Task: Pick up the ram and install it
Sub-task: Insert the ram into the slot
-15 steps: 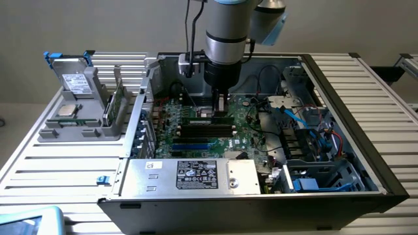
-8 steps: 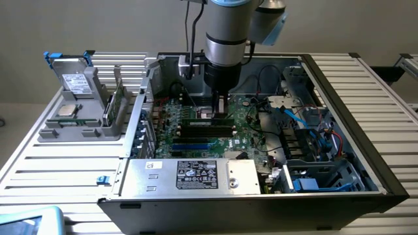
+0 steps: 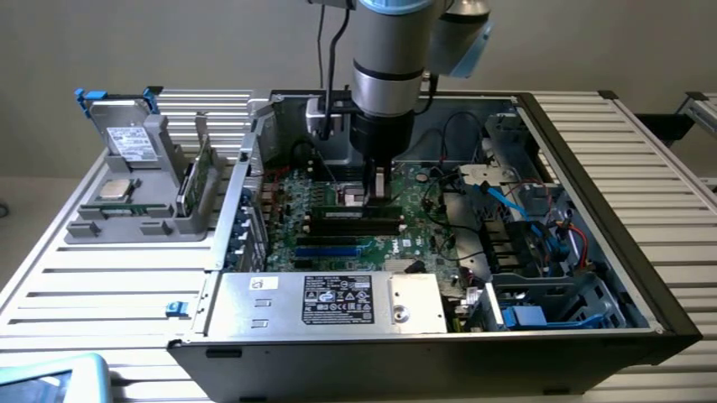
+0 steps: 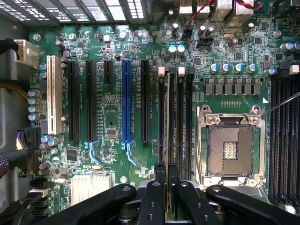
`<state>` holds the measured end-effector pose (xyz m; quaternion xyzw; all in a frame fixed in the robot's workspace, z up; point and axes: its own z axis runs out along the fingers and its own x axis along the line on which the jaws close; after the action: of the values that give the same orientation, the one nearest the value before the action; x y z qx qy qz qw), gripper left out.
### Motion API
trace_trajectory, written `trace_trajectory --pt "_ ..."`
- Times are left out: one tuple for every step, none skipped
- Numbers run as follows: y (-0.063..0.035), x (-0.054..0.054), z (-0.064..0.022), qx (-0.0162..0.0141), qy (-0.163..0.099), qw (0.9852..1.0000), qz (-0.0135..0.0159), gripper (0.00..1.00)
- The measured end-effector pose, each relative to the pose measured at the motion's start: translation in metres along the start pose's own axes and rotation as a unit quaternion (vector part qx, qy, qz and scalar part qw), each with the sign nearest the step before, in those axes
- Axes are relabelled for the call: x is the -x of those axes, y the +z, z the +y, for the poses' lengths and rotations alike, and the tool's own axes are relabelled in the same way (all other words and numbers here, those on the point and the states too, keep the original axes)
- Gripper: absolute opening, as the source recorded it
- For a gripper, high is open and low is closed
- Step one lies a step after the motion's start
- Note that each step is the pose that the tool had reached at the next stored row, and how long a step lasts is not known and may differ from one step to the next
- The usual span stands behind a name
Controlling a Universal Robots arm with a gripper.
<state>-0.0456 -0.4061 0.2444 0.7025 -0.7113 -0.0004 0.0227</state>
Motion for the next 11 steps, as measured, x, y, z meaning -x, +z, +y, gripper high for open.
trace_trajectory --pt "0.0002 -0.0007 0.0 0.0 0.0 1.0 0.0 0.14" --pt "0.0006 -0.001 0.0 -0.0001 0.0 1.0 -0.0001 0.14" --pt "0.0012 -0.001 0.0 0.0 0.0 1.0 0.0 0.14" --pt "0.0017 -0.001 -0.0001 0.0 0.0 1.0 0.0008 0.14" --pt "0.0022 -0.001 -0.0001 0.0 0.0 1.0 0.0016 0.14" --pt "0.0027 -0.001 -0.0001 0.0 0.0 1.0 0.0022 0.14" --pt "0.0032 -0.0009 -0.0001 0.0 0.0 1.0 0.0031 0.14" --pt "0.0035 -0.0007 -0.0001 0.0 0.0 1.0 0.0036 0.14" --pt "0.0038 -0.0006 -0.0001 0.0 0.0 1.0 0.0038 0.14" --pt "0.004 0.0 0.0002 0.0 0.0 1.0 0.0041 0.14" --pt "0.0042 0.0004 0.0004 0.0 0.0 1.0 0.0043 0.14"
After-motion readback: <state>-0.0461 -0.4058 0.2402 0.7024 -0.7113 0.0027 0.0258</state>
